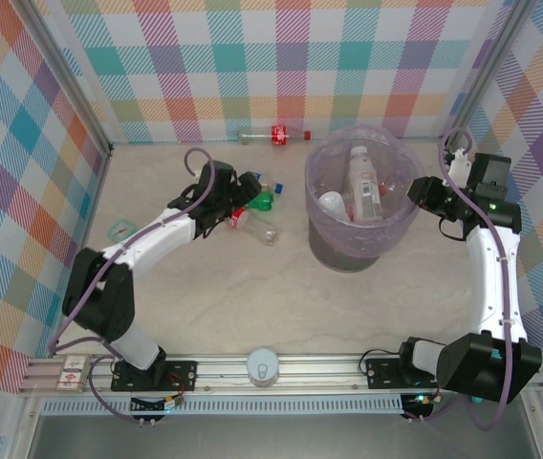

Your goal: Put the plastic bottles in the bin

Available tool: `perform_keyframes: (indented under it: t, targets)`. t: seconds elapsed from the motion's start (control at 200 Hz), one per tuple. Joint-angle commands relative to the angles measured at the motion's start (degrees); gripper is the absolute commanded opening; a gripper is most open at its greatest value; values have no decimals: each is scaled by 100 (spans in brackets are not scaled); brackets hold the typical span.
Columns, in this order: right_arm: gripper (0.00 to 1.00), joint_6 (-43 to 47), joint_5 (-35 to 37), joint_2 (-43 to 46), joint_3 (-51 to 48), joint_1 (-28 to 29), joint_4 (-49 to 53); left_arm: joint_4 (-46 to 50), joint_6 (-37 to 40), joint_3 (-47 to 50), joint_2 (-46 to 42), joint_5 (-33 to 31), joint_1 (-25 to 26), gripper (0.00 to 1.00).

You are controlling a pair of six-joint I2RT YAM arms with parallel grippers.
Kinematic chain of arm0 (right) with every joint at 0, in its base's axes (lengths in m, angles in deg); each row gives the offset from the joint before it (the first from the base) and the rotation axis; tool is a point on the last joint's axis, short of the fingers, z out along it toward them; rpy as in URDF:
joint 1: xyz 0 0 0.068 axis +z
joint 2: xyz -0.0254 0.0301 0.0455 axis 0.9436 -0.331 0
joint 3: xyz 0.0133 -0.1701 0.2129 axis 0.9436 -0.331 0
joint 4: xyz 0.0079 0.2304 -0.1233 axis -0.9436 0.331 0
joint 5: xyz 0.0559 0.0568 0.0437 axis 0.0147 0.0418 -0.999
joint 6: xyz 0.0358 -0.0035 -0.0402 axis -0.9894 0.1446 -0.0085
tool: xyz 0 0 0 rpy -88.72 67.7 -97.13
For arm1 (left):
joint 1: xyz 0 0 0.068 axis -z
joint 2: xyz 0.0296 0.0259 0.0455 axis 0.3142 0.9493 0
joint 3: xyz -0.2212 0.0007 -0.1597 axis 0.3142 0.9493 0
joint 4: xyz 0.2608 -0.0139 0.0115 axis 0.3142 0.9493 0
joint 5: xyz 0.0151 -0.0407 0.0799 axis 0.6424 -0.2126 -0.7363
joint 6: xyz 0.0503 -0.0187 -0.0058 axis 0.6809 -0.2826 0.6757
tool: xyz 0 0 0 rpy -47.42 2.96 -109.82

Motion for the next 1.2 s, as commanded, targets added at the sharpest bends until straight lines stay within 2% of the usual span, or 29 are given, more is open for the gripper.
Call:
perform_keyframes:
  t: [0.0,0.22,0.51,0.715,0.895,1.035,1.195]
  targets:
    - [31,146,37,206,137,23,183,-489,-659,23,224,-81,-117,88]
    - [31,225,97,315,70,20,310,-819,-1130,30,1026,-181,-126,92]
    - [31,237,116,333,49,12,306,-1160,-1511,379,1275,-257,-126,91]
    - [31,245,139,377,0,12,312,-1387,-1739,510,1510,-235,-128,83]
    - [31,250,145,422,7,11,347,-1516,-1841,642,1437,-239,-126,70]
    - [31,228,49,422,17,10,316,-1510,-1808,748,1081,-326,-126,61]
    - [31,230,5,422,74,12,316,-1261,-1514,729,303,-475,-125,58]
